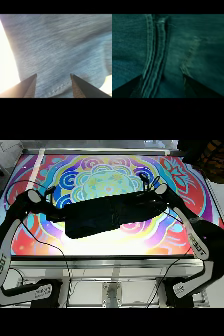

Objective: Fold the clothes and pants, and hang the long-sleeved shirts on hangers.

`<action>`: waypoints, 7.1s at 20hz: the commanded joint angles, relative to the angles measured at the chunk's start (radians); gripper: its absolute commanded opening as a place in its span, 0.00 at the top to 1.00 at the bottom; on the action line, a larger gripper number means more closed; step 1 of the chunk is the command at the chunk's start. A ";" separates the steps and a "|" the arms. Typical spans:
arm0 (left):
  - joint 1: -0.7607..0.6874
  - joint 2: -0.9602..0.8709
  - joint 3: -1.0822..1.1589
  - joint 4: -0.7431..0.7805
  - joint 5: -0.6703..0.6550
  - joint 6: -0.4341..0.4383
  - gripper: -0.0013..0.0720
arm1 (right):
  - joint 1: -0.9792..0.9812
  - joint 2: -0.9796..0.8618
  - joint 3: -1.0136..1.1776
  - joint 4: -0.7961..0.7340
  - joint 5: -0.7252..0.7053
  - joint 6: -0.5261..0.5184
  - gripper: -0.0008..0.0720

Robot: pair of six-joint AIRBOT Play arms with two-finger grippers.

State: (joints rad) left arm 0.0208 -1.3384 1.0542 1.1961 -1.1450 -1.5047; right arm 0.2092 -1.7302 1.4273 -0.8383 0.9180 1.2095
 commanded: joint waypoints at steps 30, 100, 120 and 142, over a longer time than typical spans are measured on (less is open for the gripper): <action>0.031 0.029 -0.138 -0.006 0.068 0.063 0.31 | 0.209 -0.259 0.238 -0.055 0.171 -0.023 0.96; 0.142 -0.058 0.772 -0.055 -0.704 -0.029 0.94 | -0.212 -0.212 0.615 -0.494 0.787 0.237 0.43; -0.328 -0.639 0.877 -0.563 -0.183 -0.119 0.49 | -0.212 -0.212 0.615 -0.471 0.757 0.211 0.43; -0.384 -0.425 0.877 0.457 -0.386 -0.201 0.80 | 0.186 -0.285 0.579 -0.328 0.329 0.166 0.82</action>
State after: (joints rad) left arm -0.3687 -1.8179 1.9308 1.4876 -1.4975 -1.6974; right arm 0.3450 -1.9976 2.0068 -1.1213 1.2346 1.3773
